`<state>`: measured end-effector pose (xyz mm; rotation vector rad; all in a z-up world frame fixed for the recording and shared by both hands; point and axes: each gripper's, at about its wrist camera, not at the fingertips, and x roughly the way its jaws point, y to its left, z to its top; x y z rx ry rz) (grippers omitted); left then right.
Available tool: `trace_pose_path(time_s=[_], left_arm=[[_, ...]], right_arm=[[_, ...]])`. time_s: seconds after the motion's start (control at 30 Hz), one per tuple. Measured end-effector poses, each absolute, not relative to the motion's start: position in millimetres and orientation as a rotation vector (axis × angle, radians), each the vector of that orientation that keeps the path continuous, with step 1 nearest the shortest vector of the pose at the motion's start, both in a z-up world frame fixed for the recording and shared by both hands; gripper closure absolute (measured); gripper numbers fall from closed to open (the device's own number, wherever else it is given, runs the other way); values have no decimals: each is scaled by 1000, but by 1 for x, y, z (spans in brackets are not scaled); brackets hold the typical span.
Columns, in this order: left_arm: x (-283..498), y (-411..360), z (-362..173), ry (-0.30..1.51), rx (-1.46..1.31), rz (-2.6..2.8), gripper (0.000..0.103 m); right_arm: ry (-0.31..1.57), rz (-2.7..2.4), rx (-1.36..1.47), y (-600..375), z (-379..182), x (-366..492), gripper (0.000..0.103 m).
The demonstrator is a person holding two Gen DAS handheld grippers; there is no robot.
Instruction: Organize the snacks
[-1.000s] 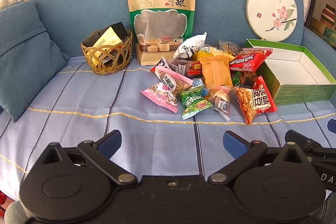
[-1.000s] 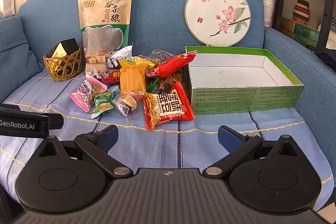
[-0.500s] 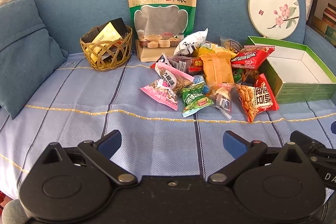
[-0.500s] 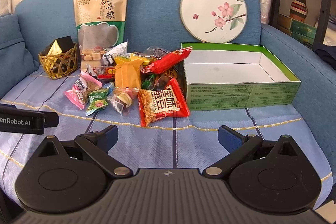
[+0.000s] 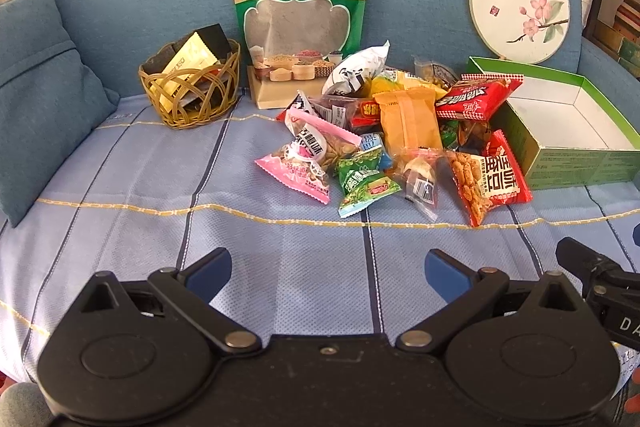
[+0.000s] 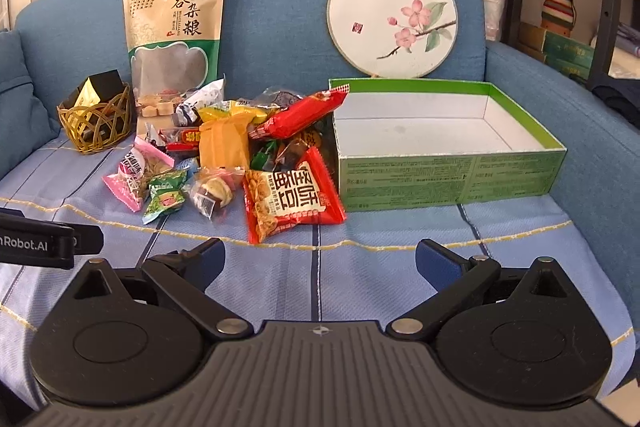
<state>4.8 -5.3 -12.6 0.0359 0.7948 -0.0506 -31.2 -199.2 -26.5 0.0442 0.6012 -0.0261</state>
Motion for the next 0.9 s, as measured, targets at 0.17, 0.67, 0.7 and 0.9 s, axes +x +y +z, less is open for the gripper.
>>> trace_pose_path(time_s=[0.17,0.67,0.7,0.9], left_arm=[[10,-8,-16,801,37,-56,0],[52,-29,-21,797,-92,-373,0],[59,-32,-23,807,-112,-403,15],[102,-66,-35,863,-129,-542,57]], right_arm=[[597,-10,64,-203,-30,-25,0],[580,135,70,-242,-67,44,0],[588,161,74,-244,-73,51,0],[596,259,131,-249,-95,74,0]])
